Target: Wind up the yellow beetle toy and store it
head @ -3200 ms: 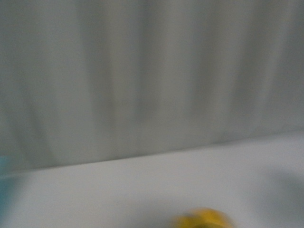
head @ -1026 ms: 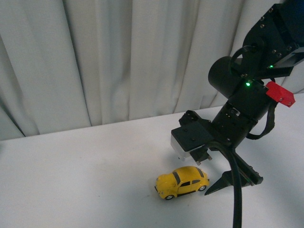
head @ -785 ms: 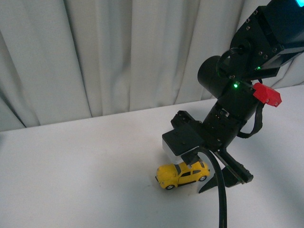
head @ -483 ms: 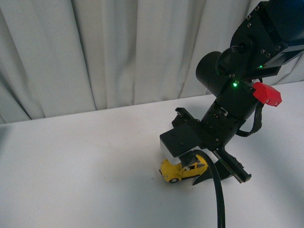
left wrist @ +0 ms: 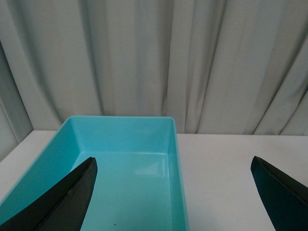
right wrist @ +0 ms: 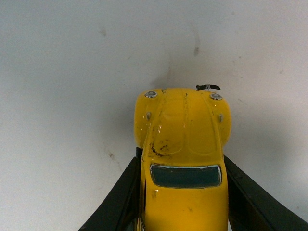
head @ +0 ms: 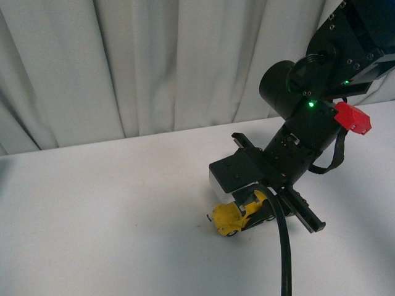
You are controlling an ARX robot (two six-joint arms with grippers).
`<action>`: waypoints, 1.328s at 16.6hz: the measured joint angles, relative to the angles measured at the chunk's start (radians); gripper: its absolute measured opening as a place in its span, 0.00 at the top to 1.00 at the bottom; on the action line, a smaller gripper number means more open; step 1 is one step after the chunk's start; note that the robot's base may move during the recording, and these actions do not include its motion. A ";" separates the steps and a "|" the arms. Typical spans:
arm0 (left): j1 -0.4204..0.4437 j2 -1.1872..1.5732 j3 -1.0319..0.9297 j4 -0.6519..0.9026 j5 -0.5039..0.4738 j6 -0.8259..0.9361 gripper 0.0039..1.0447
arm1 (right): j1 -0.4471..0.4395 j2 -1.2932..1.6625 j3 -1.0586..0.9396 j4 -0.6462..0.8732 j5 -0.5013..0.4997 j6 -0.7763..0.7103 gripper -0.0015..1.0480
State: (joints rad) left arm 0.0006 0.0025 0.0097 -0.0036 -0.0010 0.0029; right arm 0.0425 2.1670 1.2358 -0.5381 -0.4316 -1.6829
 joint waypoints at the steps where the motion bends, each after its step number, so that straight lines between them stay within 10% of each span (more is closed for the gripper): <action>1: 0.000 0.000 0.000 0.000 0.000 0.000 0.06 | -0.012 0.005 -0.004 0.013 -0.018 0.024 0.60; 22: 0.000 0.000 0.000 0.000 0.000 0.000 0.06 | -0.281 -0.046 -0.163 0.047 -0.090 -0.032 0.60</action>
State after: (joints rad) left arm 0.0006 0.0025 0.0097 -0.0036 -0.0010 0.0029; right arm -0.2386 2.1208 1.0729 -0.4915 -0.5220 -1.7149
